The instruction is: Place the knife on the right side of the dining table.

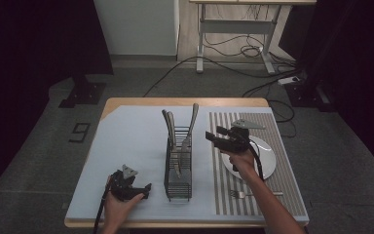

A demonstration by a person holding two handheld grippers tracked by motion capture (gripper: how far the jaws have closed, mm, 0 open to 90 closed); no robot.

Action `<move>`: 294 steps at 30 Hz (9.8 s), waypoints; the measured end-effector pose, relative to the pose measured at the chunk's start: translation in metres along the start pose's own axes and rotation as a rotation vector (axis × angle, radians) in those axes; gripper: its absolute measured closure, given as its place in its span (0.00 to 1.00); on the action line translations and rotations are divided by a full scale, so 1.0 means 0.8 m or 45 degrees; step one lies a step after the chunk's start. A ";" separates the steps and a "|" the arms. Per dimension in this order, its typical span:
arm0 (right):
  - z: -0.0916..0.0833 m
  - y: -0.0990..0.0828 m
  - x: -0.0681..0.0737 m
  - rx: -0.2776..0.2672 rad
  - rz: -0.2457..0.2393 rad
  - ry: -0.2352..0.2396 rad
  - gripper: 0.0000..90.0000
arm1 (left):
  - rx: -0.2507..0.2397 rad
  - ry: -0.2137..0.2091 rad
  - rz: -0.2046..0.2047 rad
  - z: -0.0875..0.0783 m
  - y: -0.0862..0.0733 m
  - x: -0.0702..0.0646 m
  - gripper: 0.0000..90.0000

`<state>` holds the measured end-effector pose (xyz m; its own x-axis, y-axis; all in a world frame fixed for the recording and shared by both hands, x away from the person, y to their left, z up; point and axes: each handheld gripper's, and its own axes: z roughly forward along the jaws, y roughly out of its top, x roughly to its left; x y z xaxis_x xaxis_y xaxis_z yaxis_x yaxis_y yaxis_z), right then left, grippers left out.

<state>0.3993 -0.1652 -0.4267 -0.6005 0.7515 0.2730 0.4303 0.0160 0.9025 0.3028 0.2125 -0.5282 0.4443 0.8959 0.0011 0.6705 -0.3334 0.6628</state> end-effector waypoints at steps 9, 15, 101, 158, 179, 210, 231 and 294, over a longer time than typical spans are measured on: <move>0.021 0.008 0.006 0.021 0.004 0.035 0.43 | -0.001 -0.001 0.001 0.000 0.000 0.000 0.01; 0.032 0.011 0.008 0.025 0.019 0.048 0.43 | -0.002 0.000 0.000 0.000 0.000 0.000 0.01; -0.055 0.104 -0.007 -0.383 0.258 0.264 0.94 | -0.002 -0.001 -0.002 0.000 0.000 0.000 0.01; -0.012 0.053 -0.110 -0.302 0.349 -0.089 0.93 | -0.002 -0.001 -0.002 0.000 0.000 0.000 0.01; 0.007 0.045 -0.147 -0.337 0.384 -0.210 0.93 | -0.003 -0.001 -0.002 0.000 0.000 0.000 0.01; 0.031 0.025 -0.192 -0.407 0.494 -0.312 0.93 | -0.003 -0.002 -0.002 0.000 0.000 0.000 0.01; 0.005 -0.007 -0.224 -0.355 0.587 -0.403 0.87 | -0.002 -0.002 0.000 0.000 0.000 0.000 0.01; -0.006 -0.059 -0.269 -0.168 0.838 -0.530 0.74 | -0.002 -0.003 -0.003 0.000 0.000 0.000 0.01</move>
<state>0.5048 -0.3310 -0.5259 0.0629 0.7647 0.6413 0.5103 -0.5768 0.6379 0.3029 0.2126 -0.5285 0.4442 0.8960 -0.0018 0.6703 -0.3309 0.6642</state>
